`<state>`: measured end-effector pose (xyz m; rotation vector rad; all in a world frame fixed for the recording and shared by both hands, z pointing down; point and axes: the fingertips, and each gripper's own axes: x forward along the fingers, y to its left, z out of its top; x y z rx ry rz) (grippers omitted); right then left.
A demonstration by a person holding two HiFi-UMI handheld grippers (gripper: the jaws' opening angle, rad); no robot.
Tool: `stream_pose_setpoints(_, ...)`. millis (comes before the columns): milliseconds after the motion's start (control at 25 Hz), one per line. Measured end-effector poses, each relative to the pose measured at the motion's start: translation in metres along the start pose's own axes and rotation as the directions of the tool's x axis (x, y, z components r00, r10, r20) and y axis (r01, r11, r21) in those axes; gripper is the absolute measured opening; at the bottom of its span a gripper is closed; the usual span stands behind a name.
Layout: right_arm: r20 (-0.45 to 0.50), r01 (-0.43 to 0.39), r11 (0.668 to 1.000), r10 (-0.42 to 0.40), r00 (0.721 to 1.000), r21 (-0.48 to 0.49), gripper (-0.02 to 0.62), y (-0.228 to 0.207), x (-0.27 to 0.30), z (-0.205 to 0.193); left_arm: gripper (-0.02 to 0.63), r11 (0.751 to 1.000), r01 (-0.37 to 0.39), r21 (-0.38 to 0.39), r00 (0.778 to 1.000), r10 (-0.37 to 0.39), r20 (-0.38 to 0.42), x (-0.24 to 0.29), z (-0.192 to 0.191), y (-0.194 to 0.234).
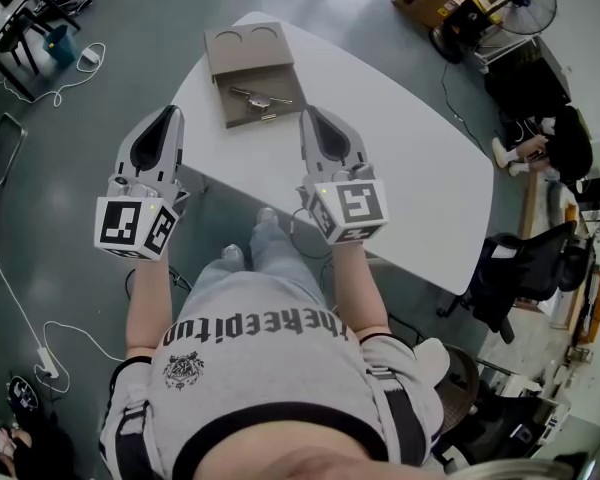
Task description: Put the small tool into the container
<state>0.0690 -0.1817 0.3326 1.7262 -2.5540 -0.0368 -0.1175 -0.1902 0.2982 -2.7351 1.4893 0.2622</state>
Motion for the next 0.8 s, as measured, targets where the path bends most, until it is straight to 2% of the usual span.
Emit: stream_pose_setpoints(800,0.063,0.036,0.999,-0.035,0.997,-0.005,-0.002,0.015,-0.01,0.02,0.012,0.999,0.041,-0.001,0.999,-0.041,0.024,-0.009,0.007,0.003)
